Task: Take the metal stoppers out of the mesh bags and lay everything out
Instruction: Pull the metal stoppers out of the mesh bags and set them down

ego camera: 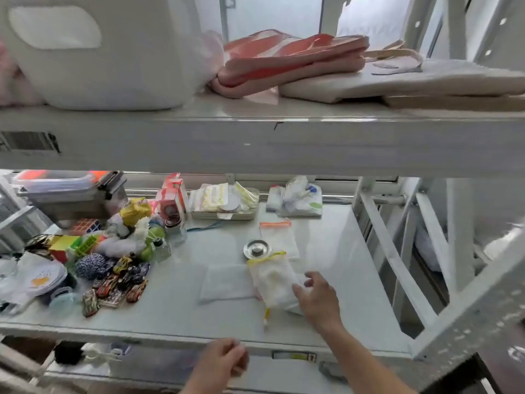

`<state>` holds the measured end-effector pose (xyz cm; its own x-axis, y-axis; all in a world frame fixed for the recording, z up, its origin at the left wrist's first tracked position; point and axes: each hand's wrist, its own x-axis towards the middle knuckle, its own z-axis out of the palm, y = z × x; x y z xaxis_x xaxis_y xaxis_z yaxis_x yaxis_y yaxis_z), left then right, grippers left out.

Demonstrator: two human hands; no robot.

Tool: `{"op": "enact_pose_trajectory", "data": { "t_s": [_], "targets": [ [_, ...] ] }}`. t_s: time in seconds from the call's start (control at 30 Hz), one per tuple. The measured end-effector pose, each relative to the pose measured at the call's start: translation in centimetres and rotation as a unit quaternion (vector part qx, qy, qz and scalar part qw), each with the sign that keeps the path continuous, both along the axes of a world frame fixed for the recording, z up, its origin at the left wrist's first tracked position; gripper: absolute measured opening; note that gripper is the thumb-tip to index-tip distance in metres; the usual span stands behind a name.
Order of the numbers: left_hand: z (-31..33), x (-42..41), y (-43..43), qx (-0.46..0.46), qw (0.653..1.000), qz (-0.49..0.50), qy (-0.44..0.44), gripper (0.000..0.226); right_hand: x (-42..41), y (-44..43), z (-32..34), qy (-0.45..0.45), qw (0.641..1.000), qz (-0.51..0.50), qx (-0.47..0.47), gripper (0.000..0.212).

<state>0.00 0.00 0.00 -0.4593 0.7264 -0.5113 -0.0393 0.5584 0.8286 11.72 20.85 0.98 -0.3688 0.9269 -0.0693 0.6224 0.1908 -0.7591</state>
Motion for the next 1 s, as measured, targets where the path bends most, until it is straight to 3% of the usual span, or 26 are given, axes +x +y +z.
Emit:
{"op": "enact_pose_trajectory", "data": {
  "t_s": [0.03,0.07,0.13,0.23,0.27,0.33,0.43,0.5,0.63,0.7,0.73,0.77,0.83,0.9,1.0],
  "targets": [
    [-0.3,-0.9,1.6,0.062,0.997,0.044,0.017,0.025,-1.0,0.9,0.0,-0.050,0.999,0.012,-0.012,0.054],
    [1.0,-1.1,2.9,0.056,0.996,0.070,0.014,0.028,-1.6,1.1,0.3,-0.108,0.994,0.006,-0.025,0.057],
    [1.8,-1.9,5.2,0.047,0.994,0.093,-0.032,0.032,-2.9,1.9,1.0,-0.130,0.990,-0.005,-0.057,0.048],
    [1.8,-3.1,6.8,0.028,0.983,0.134,-0.125,0.027,-4.0,1.9,1.9,0.008,0.990,-0.001,-0.139,0.012],
    [1.8,-3.3,6.9,0.025,0.976,0.132,-0.169,0.026,-4.1,1.3,2.6,0.068,0.981,-0.003,-0.182,0.010],
    [2.1,-3.6,7.1,0.020,0.960,0.140,-0.243,0.034,-4.1,-0.1,3.4,0.194,0.931,0.013,-0.309,0.012],
    [1.1,-4.2,7.0,0.052,0.929,0.136,-0.340,0.063,-3.4,-2.8,4.3,0.298,0.852,0.102,-0.419,0.007],
    [0.9,-4.4,6.5,0.083,0.893,0.139,-0.420,0.058,-2.8,-3.8,3.8,0.295,0.845,0.145,-0.422,0.005],
    [-0.5,-4.8,5.4,0.111,0.875,0.126,-0.454,0.054,-1.7,-3.0,1.9,0.242,0.909,0.105,-0.322,0.025],
    [-1.0,-5.4,4.7,0.117,0.882,0.142,-0.434,0.061,-0.6,-2.0,0.5,0.132,0.980,0.113,-0.096,0.030],
    [-1.0,-5.8,4.5,0.114,0.889,0.151,-0.416,0.067,-0.1,-1.6,-0.3,0.037,0.987,0.148,0.052,0.040],
    [-1.0,-6.2,4.2,0.118,0.895,0.158,-0.400,0.074,0.3,-1.5,-1.2,-0.061,0.963,0.194,0.177,0.051],
    [-0.7,-6.6,3.7,0.121,0.903,0.151,-0.383,0.075,0.4,-1.4,-3.1,-0.166,0.904,0.248,0.307,0.058],
    [0.3,-6.8,3.3,0.136,0.922,0.124,-0.341,0.059,0.0,-1.4,-3.7,-0.189,0.892,0.244,0.329,0.040],
    [2.6,-7.3,2.8,0.167,0.931,0.080,-0.315,0.048,-0.3,-1.1,-2.9,-0.182,0.905,0.206,0.324,0.022]
  ]
}}
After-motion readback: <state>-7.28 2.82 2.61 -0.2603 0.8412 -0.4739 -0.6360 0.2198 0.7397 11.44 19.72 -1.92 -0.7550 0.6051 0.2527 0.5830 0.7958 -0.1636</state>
